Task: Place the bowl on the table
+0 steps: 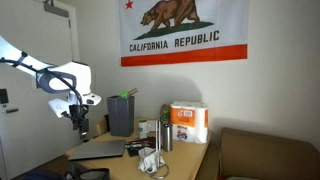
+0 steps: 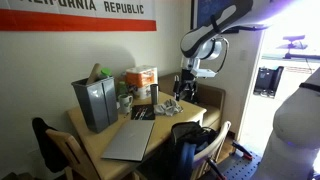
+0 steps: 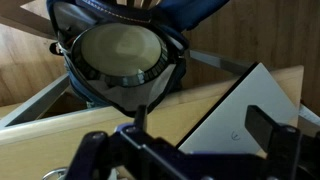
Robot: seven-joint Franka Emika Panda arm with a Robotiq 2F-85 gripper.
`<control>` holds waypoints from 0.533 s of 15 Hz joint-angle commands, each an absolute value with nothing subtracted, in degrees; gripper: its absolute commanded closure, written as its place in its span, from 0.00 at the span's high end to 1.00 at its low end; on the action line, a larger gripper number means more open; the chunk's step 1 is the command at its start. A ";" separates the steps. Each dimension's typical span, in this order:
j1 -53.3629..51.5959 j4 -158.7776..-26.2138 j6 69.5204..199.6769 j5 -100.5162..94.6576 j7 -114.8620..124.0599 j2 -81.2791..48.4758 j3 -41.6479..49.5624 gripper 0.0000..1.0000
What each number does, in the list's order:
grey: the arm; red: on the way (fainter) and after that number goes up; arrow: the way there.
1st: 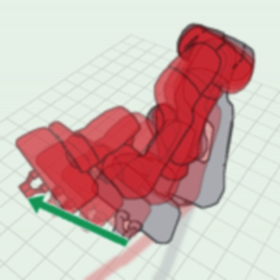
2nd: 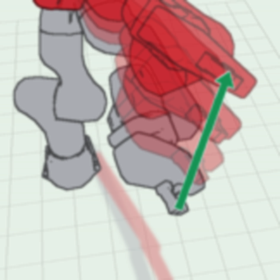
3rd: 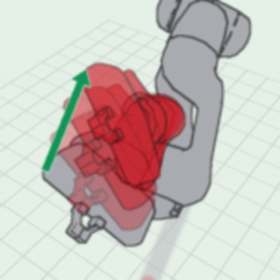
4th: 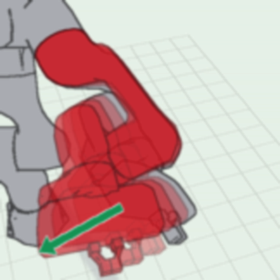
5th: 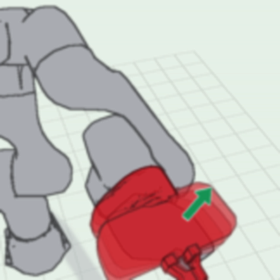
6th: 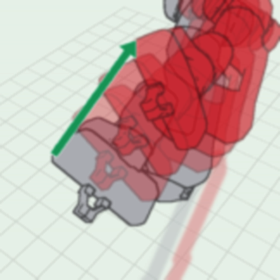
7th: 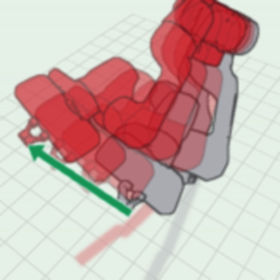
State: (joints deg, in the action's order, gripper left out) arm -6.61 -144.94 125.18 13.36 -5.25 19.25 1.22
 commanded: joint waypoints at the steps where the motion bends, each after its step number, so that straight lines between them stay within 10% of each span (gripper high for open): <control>1: -5.90 -144.86 125.02 13.59 -5.45 19.25 0.55 1.00; 8: -5.27 -143.59 125.36 13.75 -3.75 13.23 0.43 1.00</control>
State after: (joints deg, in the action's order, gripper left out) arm -6.36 -144.91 125.17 13.36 -5.04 17.21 1.02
